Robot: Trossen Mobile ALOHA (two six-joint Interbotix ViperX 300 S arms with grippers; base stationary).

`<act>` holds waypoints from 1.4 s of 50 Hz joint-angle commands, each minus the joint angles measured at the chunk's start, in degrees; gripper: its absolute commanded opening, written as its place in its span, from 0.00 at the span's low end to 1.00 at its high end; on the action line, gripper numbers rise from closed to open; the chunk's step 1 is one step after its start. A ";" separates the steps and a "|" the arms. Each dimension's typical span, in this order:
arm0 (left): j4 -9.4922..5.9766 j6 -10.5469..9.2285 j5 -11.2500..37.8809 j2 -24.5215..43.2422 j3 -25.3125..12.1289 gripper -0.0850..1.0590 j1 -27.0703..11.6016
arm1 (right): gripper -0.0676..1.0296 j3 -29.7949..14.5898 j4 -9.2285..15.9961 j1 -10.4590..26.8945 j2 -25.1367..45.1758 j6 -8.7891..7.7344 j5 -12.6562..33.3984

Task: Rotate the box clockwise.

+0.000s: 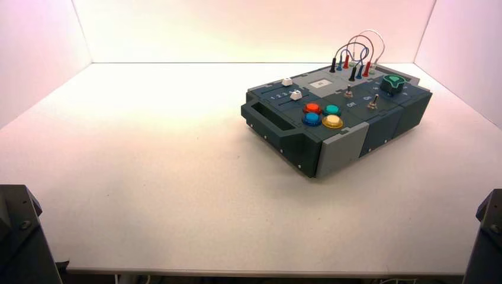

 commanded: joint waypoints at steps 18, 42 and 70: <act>-0.97 0.00 0.44 1.23 0.18 0.05 -0.53 | 0.04 -0.18 0.09 0.00 0.97 0.44 -0.18; -2.64 3.43 -0.53 20.92 -5.98 0.05 -12.22 | 0.04 -3.60 -0.09 -4.31 4.83 1.14 -1.41; -2.64 9.05 -0.26 42.63 -13.97 0.05 -30.15 | 0.04 -9.40 1.23 -11.43 24.43 1.23 -6.50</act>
